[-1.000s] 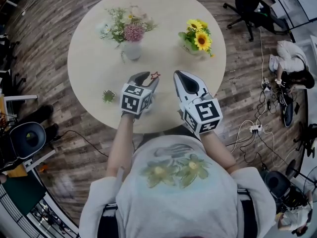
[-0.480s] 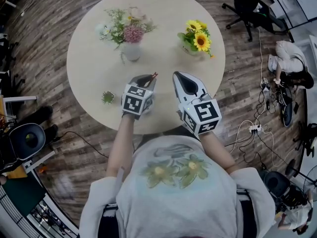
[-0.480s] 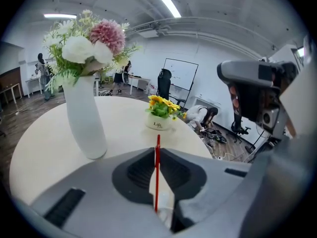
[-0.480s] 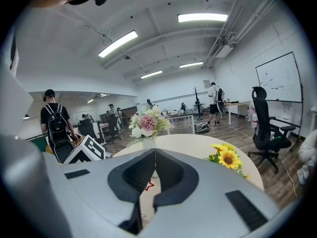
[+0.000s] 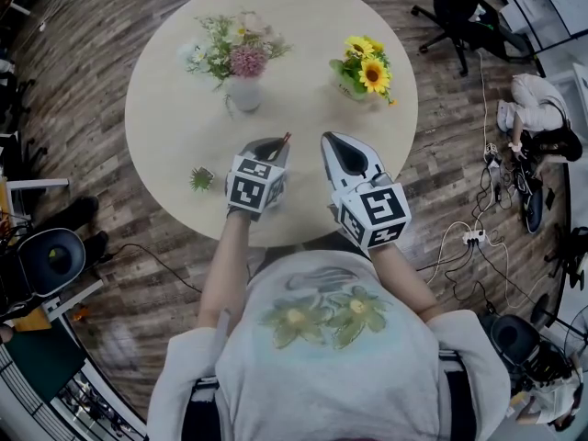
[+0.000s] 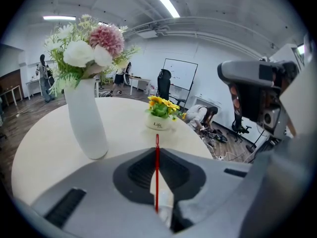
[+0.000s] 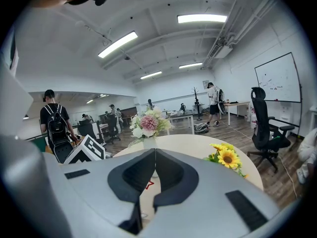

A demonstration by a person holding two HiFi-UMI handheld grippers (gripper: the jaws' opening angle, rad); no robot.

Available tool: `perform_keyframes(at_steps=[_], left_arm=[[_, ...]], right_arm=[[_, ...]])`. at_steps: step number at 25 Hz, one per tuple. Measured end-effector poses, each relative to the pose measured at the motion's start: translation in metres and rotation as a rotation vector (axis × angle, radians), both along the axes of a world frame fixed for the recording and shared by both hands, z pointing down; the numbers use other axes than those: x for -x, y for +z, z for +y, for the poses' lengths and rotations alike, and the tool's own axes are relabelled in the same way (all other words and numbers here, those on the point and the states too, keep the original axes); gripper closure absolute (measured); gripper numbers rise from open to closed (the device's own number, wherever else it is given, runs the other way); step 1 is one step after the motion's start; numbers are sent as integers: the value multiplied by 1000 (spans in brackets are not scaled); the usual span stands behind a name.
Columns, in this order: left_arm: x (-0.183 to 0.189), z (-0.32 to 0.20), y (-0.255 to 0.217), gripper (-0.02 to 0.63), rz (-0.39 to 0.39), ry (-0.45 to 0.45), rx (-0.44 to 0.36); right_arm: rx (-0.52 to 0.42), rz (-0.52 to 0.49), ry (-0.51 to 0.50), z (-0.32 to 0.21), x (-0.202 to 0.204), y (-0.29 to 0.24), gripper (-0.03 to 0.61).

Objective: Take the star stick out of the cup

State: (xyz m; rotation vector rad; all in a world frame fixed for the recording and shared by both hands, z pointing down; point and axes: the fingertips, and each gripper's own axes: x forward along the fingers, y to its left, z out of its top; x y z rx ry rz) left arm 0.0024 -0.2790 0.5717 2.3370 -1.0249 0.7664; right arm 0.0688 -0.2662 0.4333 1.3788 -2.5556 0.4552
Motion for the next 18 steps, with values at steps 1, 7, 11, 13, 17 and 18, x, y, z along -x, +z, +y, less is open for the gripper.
perform_keyframes(at_steps=[1, 7, 11, 13, 17, 18], left_arm=[[-1, 0, -3, 592, 3, -2, -4], [2, 3, -10, 594, -2, -13, -26], [7, 7, -14, 594, 3, -29, -36], [11, 9, -12, 594, 3, -35, -43], [17, 13, -15, 594, 16, -50, -61], [18, 14, -17, 594, 21, -54, -68]], right_arm=[[0, 0, 0, 1, 0, 0, 561], [-3, 0, 0, 8, 0, -2, 561], [-4, -2, -4, 15, 3, -3, 561], [-6, 0, -6, 18, 5, -4, 561], [-10, -2, -9, 24, 8, -5, 561], [-13, -2, -8, 26, 9, -6, 561]])
